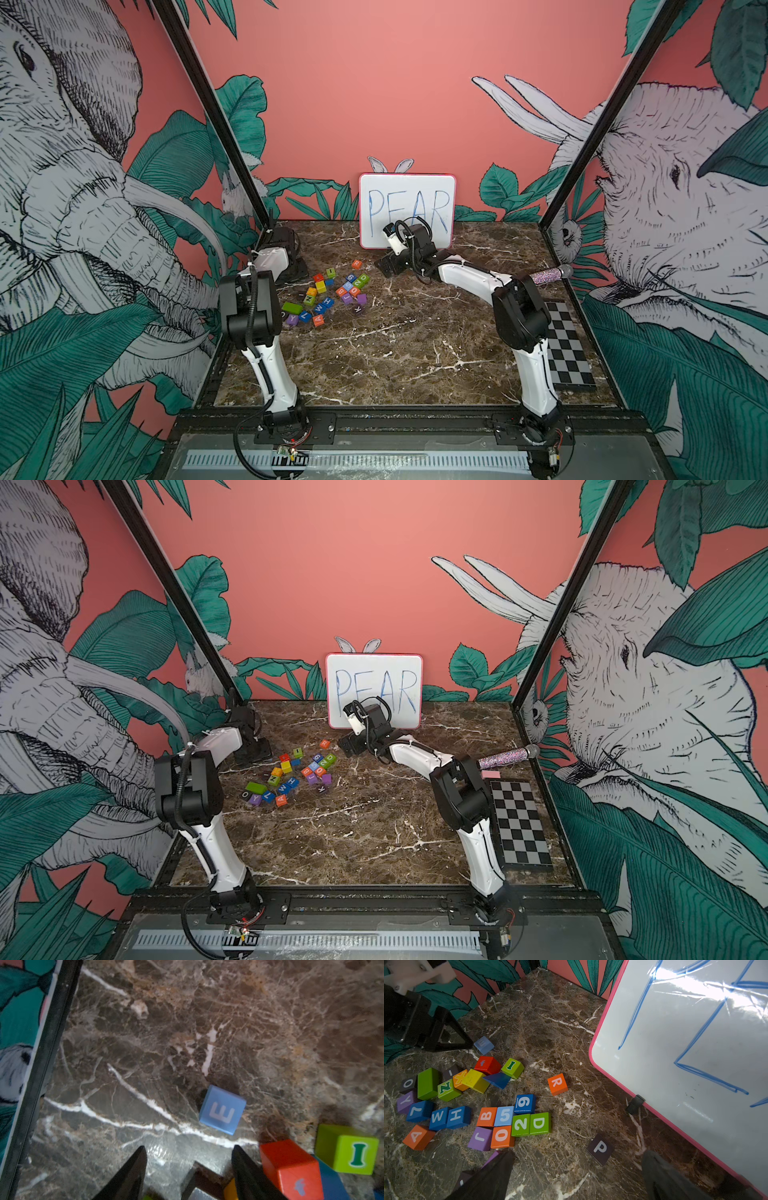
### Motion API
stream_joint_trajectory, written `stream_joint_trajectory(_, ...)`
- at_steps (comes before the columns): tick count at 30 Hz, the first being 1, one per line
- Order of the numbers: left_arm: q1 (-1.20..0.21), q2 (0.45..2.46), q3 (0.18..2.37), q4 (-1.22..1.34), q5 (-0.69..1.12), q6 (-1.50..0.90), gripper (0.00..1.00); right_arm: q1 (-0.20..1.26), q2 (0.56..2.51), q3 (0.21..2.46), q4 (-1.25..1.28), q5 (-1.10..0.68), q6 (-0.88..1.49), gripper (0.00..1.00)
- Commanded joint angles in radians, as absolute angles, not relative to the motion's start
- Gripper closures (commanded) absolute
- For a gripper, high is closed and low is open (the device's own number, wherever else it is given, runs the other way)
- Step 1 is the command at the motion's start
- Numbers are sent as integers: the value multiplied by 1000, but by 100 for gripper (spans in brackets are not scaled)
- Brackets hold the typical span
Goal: Spell the uppercase word “pear” with letter blocks
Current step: Pick up the letter block from the center of the board.
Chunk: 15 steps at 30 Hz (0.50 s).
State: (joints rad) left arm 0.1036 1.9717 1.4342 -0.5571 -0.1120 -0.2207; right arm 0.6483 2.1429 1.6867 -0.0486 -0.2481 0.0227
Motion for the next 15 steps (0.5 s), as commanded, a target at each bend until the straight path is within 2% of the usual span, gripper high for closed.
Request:
stream_joint_trajectory(1, 103, 1980, 1488, -504, -36, -112, 32, 655, 2122, 1668, -14, -265, 31, 1)
stream_joint_trajectory(11, 135, 2040, 1514, -502, 54, -114, 30, 658, 2106, 1626, 37, -315, 77, 1)
stream_joint_trajectory(15, 140, 2071, 1525, -505, 77, -94, 31, 686, 2124, 1661, 0, -303, 9, 1)
